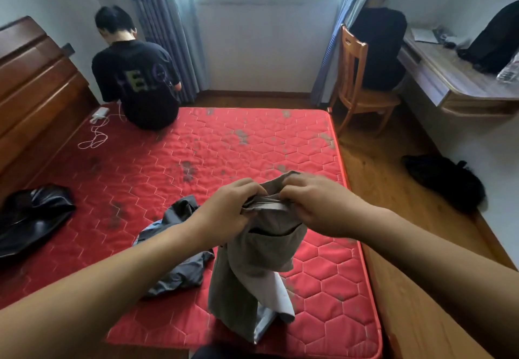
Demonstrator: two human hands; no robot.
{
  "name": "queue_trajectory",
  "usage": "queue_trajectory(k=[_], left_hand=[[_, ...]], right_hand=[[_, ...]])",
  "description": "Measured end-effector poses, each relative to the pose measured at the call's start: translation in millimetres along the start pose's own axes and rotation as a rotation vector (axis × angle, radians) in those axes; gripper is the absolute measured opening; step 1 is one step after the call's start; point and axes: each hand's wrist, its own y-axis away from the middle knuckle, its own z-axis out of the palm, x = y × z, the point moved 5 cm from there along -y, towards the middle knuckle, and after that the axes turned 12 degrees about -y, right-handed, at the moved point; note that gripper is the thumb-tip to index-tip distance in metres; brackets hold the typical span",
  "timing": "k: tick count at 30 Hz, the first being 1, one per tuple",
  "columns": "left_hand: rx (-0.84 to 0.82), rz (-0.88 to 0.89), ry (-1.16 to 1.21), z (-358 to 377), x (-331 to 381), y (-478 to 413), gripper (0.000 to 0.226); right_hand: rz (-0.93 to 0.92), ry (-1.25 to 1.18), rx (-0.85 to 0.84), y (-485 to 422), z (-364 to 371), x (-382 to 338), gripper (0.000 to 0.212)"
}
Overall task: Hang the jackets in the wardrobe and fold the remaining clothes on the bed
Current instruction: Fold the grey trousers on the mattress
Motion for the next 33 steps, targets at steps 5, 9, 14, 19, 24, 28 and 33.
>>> queue_trajectory(k=[5, 9, 14, 19, 24, 28, 33], left_hand=[[-0.047, 0.106, -0.068, -4, -1, 9, 0.03], [-0.122, 0.242, -0.18, -9, 4, 14, 0.048], [-0.139, 0.516, -0.42, -19, 17, 19, 0.051], [-0.212, 0.499, -0.555, -35, -3, 14, 0.046], [-0.265, 0.394, -0.478, -40, -2, 11, 0.036], [-0.262, 0.408, -0.503, -44, -5, 12, 0.05], [-0.28, 0.4, -0.528, -51, -18, 12, 0.05]], right_hand=[[0.089, 0.099, -0.282, 4, 28, 5, 0.024], [0.095, 0.366, -0.386, 11, 39, 8, 0.031], [0.006, 0.53, -0.281, 9, 31, -6, 0.042], [-0.317, 0.532, -0.018, 21, 14, -24, 0.025], [-0.407, 0.491, 0.065, 26, 23, -37, 0.02], [-0.179, 0.409, -0.15, 21, 29, -26, 0.038], [-0.138, 0.348, -0.291, 22, 37, -17, 0.071]])
